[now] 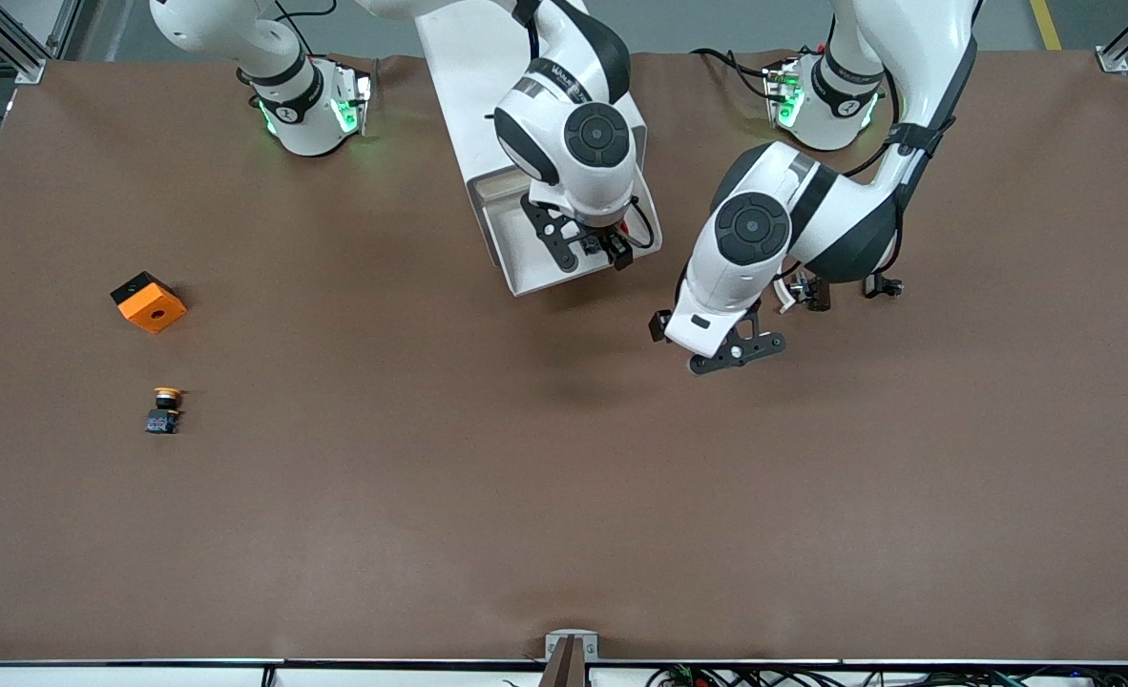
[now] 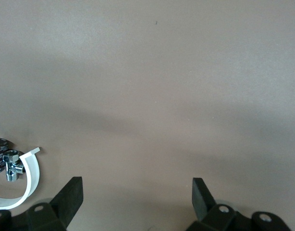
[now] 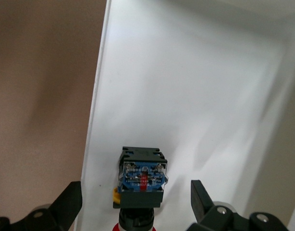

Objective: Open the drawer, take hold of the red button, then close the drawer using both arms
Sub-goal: 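Lift the red button out of the drawer with the right gripper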

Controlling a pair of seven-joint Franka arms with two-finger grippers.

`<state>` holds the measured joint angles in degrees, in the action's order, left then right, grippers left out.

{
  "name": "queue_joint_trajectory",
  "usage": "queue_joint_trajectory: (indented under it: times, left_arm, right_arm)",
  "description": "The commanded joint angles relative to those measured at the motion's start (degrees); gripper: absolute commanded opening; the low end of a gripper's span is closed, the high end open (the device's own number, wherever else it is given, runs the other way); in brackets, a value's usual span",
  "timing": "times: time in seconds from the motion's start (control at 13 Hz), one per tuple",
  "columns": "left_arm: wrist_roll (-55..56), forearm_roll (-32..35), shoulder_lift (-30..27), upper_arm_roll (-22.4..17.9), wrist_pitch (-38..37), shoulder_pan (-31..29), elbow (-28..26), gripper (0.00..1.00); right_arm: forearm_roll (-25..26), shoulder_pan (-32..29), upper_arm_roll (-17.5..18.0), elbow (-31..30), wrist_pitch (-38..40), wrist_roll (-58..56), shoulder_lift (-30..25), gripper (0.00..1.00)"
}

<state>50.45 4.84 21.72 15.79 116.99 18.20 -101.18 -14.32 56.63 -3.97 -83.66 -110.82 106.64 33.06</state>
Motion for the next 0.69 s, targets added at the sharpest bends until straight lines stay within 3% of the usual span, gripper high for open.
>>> queue_joint_trajectory:
  times: [0.0, 0.54, 0.62]
  left_arm:
    - [-0.79, 1.05, 0.07, 0.38, 0.51, -0.27, -0.06, 1.0]
    - [-0.79, 1.05, 0.69, 0.38, 0.51, 0.0, -0.24, 1.0]
    - [-0.79, 1.05, 0.69, 0.38, 0.51, 0.17, -0.42, 1.0]
  right_arm:
    - [1.04, 0.68, -0.68, 1.31, 0.6, 0.93, 0.69, 1.0]
    - [2.63, 0.76, -0.68, 1.31, 0.6, 1.02, 0.69, 1.0]
    - [2.55, 0.5, -0.68, 1.31, 0.6, 0.15, 0.61, 0.73]
